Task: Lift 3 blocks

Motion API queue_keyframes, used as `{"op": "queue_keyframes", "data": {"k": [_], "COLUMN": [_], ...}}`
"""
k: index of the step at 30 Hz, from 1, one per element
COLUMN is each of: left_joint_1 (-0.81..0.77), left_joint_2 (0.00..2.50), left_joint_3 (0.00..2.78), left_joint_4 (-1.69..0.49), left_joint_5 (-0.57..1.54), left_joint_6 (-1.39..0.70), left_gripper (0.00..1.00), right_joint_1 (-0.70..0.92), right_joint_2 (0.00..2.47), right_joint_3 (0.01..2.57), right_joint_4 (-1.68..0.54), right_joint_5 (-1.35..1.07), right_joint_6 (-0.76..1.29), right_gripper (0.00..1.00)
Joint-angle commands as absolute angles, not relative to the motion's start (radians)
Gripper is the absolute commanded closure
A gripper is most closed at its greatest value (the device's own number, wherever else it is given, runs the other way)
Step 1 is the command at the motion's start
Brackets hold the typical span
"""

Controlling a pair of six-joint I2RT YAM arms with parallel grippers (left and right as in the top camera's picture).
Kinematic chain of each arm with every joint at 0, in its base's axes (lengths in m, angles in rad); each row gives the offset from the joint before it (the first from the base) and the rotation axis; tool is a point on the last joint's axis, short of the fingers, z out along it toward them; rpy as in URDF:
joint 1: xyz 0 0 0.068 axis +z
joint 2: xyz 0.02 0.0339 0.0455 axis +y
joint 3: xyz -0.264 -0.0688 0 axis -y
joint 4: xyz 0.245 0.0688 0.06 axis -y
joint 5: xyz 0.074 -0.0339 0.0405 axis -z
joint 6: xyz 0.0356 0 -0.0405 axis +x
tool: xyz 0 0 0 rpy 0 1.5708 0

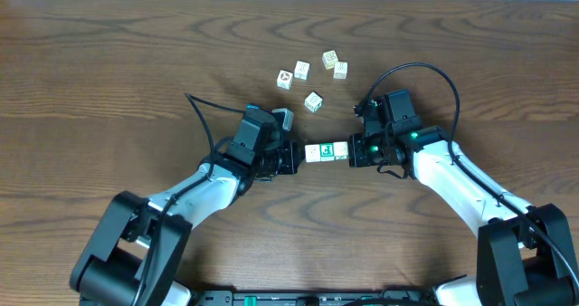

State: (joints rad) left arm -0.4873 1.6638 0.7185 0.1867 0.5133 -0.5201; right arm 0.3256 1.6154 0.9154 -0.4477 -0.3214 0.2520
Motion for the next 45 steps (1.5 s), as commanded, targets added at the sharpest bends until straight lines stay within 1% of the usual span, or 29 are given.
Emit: {"op": "queue_keyframes", "data": {"k": [1, 45], "left_joint_1": [-0.530, -0.530], "left_joint_2": [1.696, 1.711], "left_joint_3": [0.760, 0.760], "left_joint_4": [0.210, 0.211], "left_joint_5": [0.609, 0.609], "left_joint_6": [-0.514, -0.514], "left_gripper": [0.93, 0.93], "right_joint_1": [0.382, 0.382], "right_joint_2": [1.622, 1.623], "right_joint_3": [0.936, 0.871], "right_joint_4": [-0.436, -0.408], "right_joint_5": [-0.502, -0.467], "right_joint_6": [0.255, 0.253], "right_gripper": [0.99, 0.99]}}
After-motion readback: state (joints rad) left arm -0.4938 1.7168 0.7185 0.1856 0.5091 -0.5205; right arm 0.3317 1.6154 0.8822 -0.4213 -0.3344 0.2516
